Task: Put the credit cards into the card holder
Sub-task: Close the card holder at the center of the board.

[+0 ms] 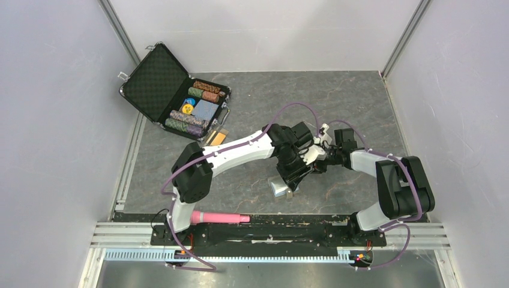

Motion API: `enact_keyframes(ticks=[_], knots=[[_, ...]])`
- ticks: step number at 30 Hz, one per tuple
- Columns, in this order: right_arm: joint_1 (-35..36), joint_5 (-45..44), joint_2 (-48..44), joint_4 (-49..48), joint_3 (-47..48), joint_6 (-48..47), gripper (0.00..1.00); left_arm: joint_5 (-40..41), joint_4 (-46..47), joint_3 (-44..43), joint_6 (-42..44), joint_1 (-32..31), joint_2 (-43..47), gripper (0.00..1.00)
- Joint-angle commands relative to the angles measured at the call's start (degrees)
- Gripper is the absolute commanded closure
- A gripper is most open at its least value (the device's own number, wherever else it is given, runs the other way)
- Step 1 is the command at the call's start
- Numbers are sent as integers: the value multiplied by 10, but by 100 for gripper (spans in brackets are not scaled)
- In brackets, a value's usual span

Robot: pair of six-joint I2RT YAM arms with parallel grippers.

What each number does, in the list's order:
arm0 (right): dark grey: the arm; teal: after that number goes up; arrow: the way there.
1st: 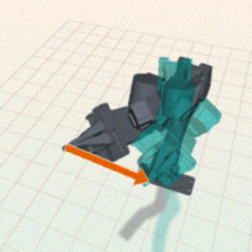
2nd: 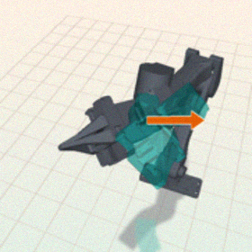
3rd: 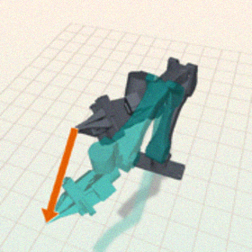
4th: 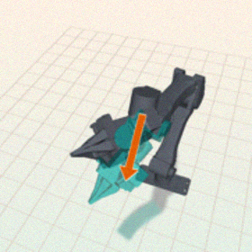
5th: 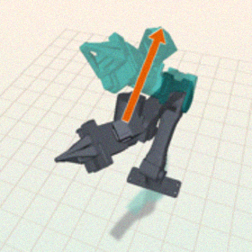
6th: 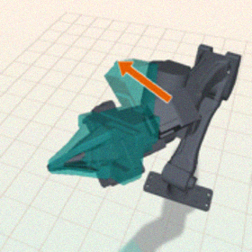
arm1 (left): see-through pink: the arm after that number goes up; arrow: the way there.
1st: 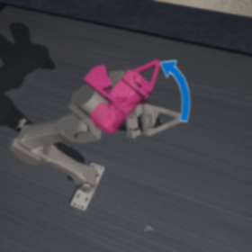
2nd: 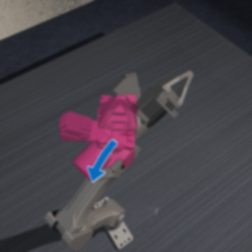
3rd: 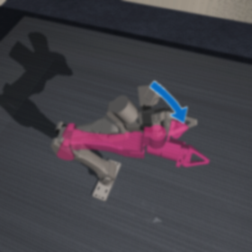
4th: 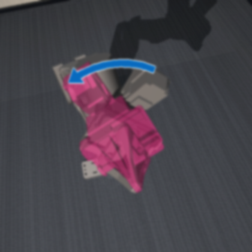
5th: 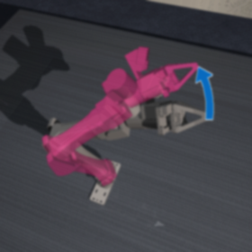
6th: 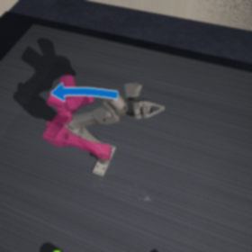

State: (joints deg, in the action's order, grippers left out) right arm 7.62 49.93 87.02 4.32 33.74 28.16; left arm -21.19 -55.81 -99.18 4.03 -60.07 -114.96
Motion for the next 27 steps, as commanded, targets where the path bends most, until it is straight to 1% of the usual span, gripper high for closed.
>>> enact_keyframes(ticks=[1, 5, 9, 12, 15, 17, 21, 27], knots=[[10, 45, -6, -19, 25, -15, 70, -67, 33, 35, -32, 15, 35, 49], [18, 52, -7, -30, 30, -11, 74, -99, 51, 65, -34, 28, 43, 52], [18, 34, -17, -24, 41, -15, 76, -114, 94, 88, -75, 47, 76, 51], [18, 29, -21, -8, 47, -29, 77, -128, 146, 112, -111, 80, 117, 46], [18, 11, -26, 19, 52, -49, 78, -142, 198, 141, -144, 118, 152, 45], [18, -4, -32, 38, 54, -60, 78, -142, 212, 153, -156, 141, 164, 44], [17, -17, -38, 62, 58, -76, 78, -95, 160, 142, -112, 150, 148, 44], [18, -29, -35, 81, 64, -87, 77, -88, 112, 134, -52, 139, 100, 43]])
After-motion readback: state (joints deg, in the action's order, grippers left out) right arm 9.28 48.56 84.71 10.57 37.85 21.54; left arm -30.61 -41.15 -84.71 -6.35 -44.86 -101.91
